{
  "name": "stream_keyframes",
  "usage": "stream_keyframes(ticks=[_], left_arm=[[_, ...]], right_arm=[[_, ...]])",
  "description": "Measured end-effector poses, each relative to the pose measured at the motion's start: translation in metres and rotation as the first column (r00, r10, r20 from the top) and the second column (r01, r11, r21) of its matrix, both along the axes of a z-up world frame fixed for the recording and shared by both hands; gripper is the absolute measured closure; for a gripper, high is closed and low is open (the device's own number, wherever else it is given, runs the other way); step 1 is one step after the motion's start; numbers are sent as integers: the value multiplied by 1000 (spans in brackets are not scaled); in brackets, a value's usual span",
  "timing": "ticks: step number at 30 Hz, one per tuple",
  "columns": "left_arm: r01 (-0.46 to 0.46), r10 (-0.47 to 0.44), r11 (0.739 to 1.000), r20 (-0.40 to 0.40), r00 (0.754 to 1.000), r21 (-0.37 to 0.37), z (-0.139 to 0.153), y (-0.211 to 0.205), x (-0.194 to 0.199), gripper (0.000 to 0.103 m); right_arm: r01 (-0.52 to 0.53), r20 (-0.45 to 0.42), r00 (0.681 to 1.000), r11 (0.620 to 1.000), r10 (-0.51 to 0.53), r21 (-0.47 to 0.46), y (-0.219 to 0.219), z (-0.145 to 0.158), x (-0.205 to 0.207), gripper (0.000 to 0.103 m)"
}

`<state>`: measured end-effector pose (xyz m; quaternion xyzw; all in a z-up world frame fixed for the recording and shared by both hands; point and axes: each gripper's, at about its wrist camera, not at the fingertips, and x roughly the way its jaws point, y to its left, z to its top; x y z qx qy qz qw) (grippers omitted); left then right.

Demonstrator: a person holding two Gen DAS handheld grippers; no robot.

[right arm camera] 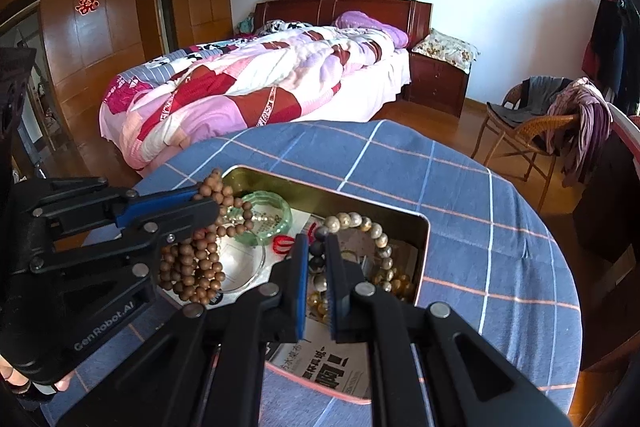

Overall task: Organize jewelry
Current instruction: 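Lower both bracelets into the tin and open both tools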

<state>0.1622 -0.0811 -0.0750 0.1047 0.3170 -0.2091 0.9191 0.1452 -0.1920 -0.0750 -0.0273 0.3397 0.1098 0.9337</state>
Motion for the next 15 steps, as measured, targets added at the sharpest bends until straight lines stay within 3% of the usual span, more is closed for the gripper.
stream_keyframes(ticks=[15], left_arm=[[-3, 4, 1000, -37, 999, 22, -16, -2, 10, 96]], right_arm=[[11, -32, 999, 1000, -12, -22, 2, -12, 11, 92]])
